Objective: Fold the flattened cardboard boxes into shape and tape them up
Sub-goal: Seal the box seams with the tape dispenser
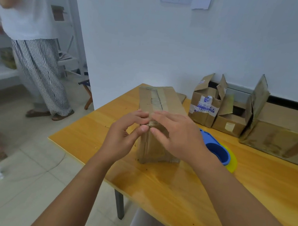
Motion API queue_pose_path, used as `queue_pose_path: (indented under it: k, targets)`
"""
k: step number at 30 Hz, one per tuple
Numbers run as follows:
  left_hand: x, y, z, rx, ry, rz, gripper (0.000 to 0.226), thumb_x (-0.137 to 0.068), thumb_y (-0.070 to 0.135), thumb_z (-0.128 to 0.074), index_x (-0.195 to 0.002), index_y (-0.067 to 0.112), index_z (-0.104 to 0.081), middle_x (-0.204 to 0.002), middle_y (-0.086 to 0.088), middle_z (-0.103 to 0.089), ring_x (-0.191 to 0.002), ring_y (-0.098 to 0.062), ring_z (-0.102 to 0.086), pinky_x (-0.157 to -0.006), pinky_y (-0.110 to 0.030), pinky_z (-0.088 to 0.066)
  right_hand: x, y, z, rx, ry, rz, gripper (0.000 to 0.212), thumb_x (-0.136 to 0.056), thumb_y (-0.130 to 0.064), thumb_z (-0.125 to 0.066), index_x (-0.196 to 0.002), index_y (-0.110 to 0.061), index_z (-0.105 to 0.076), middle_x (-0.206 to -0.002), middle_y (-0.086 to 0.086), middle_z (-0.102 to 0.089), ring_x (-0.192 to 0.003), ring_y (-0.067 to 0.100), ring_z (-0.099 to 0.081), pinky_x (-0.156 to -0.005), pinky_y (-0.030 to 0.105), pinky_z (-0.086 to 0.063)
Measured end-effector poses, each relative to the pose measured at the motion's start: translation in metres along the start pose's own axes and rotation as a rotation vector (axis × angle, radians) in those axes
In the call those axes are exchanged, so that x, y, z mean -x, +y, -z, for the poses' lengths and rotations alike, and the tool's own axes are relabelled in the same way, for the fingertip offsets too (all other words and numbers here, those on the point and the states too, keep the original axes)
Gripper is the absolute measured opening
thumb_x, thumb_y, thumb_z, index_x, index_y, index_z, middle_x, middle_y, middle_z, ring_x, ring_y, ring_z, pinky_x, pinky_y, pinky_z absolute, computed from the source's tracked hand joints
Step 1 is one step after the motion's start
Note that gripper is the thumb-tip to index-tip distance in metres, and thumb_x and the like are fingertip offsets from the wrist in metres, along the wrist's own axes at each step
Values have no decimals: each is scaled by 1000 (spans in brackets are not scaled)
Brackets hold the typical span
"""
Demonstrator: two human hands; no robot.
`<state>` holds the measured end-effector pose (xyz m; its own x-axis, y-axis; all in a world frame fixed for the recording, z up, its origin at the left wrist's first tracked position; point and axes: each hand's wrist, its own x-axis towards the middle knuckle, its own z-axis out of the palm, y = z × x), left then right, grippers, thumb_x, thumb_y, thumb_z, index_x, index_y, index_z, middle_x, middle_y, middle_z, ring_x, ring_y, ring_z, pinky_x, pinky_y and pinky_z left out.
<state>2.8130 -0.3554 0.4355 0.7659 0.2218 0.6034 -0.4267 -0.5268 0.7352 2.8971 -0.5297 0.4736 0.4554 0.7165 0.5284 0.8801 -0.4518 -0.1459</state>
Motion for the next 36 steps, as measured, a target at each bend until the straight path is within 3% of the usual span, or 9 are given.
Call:
queue_pose_path:
  k: [5,10,13,18,22,27,31,33,36]
  targets:
    - [13,-6,0,259,44,160,42,-93,22,-66,-134,19,-55,-135,7,-60,-131,-14,-52,-103,-34,-48,0,-3,-8,22,-2,4,36,-101,-35,-58,-134,-22,-64,-139,-4,-61,-133,17,-54,-109,40,-37]
    - [25,-12,-2,303,164,257,21,-90,27,-64,-108,14,-67,-107,9,-72,-105,-8,-65,-87,-23,-53,-1,0,-9,10,-32,-15,38,-101,-41,-54,-135,-26,-62,-141,-8,-59,-135,14,-51,-112,39,-34]
    - [22,-9,-6,287,196,279,20,-92,29,-62,-98,10,-68,-97,2,-72,-98,-19,-67,-90,-35,-55,-3,-2,-9,9,-62,-30,45,-99,-53,-50,-137,-30,-60,-144,-12,-56,-137,10,-47,-114,38,-31]
    - [18,-6,-22,228,280,313,10,-98,21,-59,-101,13,-64,-97,-5,-68,-96,-25,-64,-92,-49,-55,-3,-3,-9,23,-59,-36,45,-98,-54,-52,-136,-31,-60,-143,-13,-56,-136,9,-48,-112,36,-30]
    - [17,-1,-33,228,419,403,16,-95,26,-65,-108,30,-58,-107,6,-64,-100,-20,-65,-90,-46,-56,-4,-3,-9,19,-54,-53,45,-98,-54,-52,-136,-31,-60,-143,-13,-57,-136,10,-49,-112,36,-30]
    - [24,4,-39,35,538,355,10,-96,31,-64,-97,38,-57,-104,8,-63,-95,-17,-67,-80,-46,-59,-5,-5,-11,35,-65,-69,46,-99,-57,-48,-137,-33,-58,-145,-14,-55,-135,10,-48,-113,36,-30]
    - [23,9,-42,-59,503,324,16,-100,25,-58,-96,37,-66,-98,14,-65,-94,-6,-63,-83,-30,-56,-5,-5,-12,36,-64,-70,46,-99,-56,-48,-136,-32,-59,-145,-14,-55,-136,10,-48,-112,35,-30]
    - [27,10,-44,-159,433,277,21,-101,21,-54,-114,28,-68,-109,13,-59,-101,0,-57,-82,-13,-50,-5,-4,-12,35,-59,-82,44,-99,-55,-48,-135,-32,-59,-144,-15,-55,-135,9,-48,-112,35,-30]
    - [35,6,-45,-211,319,280,37,-100,22,-54,-136,20,-57,-122,12,-51,-107,6,-53,-79,-8,-48,-7,-6,-13,40,-59,-83,44,-100,-55,-47,-136,-33,-58,-145,-15,-54,-136,10,-47,-113,37,-30]
